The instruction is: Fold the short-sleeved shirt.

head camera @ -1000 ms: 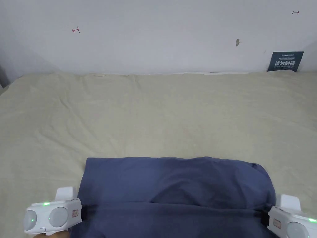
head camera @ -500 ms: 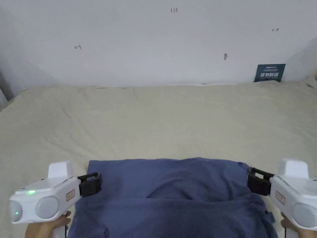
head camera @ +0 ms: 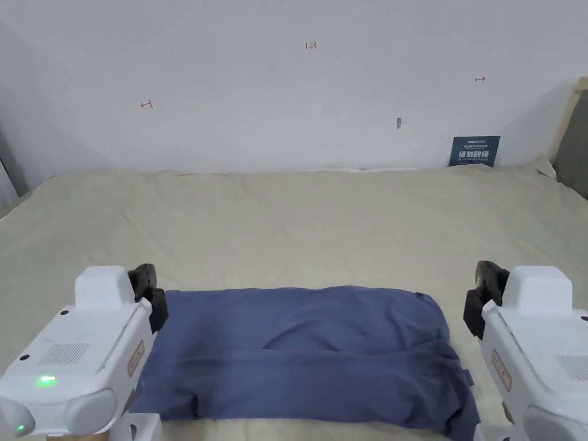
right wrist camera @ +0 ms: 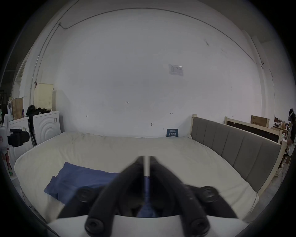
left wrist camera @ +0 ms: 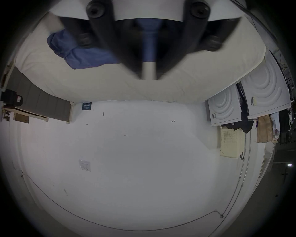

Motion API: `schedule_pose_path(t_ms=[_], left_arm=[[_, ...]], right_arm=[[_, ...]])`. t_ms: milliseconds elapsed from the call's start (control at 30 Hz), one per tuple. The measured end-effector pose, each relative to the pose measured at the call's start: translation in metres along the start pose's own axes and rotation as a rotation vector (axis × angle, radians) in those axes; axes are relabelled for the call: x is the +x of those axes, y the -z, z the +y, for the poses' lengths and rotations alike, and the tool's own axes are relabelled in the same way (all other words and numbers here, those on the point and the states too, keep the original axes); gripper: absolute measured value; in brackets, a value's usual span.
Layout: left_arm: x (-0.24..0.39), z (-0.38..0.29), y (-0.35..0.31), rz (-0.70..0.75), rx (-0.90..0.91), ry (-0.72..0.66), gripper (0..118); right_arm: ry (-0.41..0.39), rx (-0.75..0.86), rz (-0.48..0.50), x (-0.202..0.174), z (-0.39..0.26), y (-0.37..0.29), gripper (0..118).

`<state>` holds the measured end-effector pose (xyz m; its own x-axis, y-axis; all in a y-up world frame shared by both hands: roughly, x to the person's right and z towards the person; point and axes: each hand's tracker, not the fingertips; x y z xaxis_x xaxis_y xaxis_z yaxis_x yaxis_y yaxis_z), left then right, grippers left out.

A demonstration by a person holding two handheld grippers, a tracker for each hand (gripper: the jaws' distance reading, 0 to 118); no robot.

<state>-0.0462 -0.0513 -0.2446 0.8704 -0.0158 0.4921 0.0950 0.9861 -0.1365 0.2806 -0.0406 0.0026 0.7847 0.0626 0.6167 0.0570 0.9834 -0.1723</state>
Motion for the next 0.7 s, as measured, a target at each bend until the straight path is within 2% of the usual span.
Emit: schedule_pose_path(t_ms=[67, 167, 267, 500, 567, 600, 633, 667, 700], left_arm=[[-0.004, -0.003, 0.000, -0.043, -0.015, -0.012, 0], [-0.005, -0.009, 0.000, -0.034, -0.045, -0.006, 0], [-0.015, -0.014, 0.006, -0.037, -0.094, -0.032, 0], [-0.052, -0.053, 0.048, -0.056, -0.405, -0.091, 1], [-0.063, -0.073, 0.059, -0.048, -0.472, -0.096, 11], [-0.069, -0.083, 0.067, -0.040, -0.541, -0.095, 20], [-0.073, -0.093, 0.073, -0.026, -0.573, -0.106, 42], [-0.079, -0.103, 0.079, -0.022, -0.607, -0.120, 56], [-0.084, -0.113, 0.086, -0.022, -0.659, -0.129, 64]], right_arm=[[0.005, -0.001, 0.023, 0.001, -0.001, -0.003, 1], [-0.021, 0.006, 0.017, -0.003, -0.001, -0.005, 1], [-0.014, 0.006, 0.028, -0.002, 0.000, -0.004, 1], [-0.004, -0.025, 0.039, 0.002, -0.003, 0.008, 1], [0.020, -0.045, 0.052, 0.004, -0.005, 0.012, 1], [0.022, -0.047, 0.053, 0.003, -0.006, 0.015, 1], [0.020, -0.053, 0.053, 0.001, -0.008, 0.017, 1], [0.015, -0.059, 0.053, 0.001, -0.009, 0.020, 1], [0.013, -0.065, 0.053, 0.000, -0.011, 0.023, 1]])
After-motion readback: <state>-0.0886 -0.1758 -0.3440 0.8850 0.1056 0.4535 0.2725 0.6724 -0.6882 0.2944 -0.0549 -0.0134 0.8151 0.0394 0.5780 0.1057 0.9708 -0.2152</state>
